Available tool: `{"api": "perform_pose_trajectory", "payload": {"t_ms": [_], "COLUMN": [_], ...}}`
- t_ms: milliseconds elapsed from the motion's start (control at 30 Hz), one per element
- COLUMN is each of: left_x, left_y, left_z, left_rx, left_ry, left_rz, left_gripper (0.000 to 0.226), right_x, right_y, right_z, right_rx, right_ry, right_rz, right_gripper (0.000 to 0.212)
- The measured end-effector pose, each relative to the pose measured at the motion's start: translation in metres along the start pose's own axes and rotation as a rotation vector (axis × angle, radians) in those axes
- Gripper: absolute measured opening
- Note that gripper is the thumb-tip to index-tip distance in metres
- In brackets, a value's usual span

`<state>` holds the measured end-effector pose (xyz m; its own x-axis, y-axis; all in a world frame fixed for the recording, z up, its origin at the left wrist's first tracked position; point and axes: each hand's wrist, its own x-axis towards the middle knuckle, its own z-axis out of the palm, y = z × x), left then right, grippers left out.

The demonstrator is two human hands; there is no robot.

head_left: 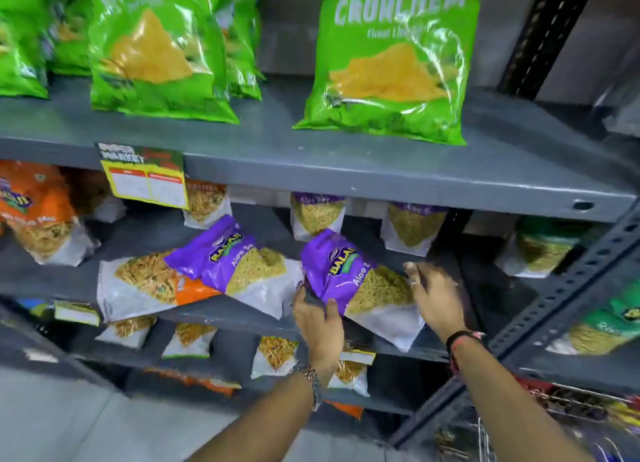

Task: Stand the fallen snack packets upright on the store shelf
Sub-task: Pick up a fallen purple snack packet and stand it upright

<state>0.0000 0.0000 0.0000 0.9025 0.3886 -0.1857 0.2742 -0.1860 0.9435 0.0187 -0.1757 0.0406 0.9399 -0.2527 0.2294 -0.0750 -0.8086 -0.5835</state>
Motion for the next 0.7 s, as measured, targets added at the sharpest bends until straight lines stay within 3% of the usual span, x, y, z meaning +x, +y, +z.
{"api": "perform_pose_trajectory", "payload": {"t_ms": [100, 200, 367, 533, 700], "left_x": [0.018, 0.025, 0.043, 0.043, 0.027], "left_y": [-0.008, -0.012, -0.019, -0.012, -0.01], "left_z": [0.014, 0.022, 0.032, 0.035, 0.029], "left_rx": [-0.139, -0.292, -0.283, -0.414, -0.512], "left_ry": [0.098, -0.033, -0.114, -0.206, -0.232], "left_rz": [-0.263, -0.452, -0.493, -0.508, -0.473], "left_gripper": [0.047, 0.039, 0.038, 0.019, 0.015], "right_x": [0.034, 0.071, 0.103, 0.094, 0.066], "right_y": [0.009, 0.014, 0.028, 0.029, 0.032], "right_z": [0.02, 0.042, 0.068, 0.069, 0.048], "right_rx": [-0.052, -0.018, 0.208, 0.531, 0.668], "right_ry": [-0.157, -0.394, -0.629, -0.667, -0.498], "right_rz": [0.131, 0.227, 0.412, 0.719, 0.763], "right_gripper": [0.04, 0.043, 0.044, 0.018, 0.013]}}
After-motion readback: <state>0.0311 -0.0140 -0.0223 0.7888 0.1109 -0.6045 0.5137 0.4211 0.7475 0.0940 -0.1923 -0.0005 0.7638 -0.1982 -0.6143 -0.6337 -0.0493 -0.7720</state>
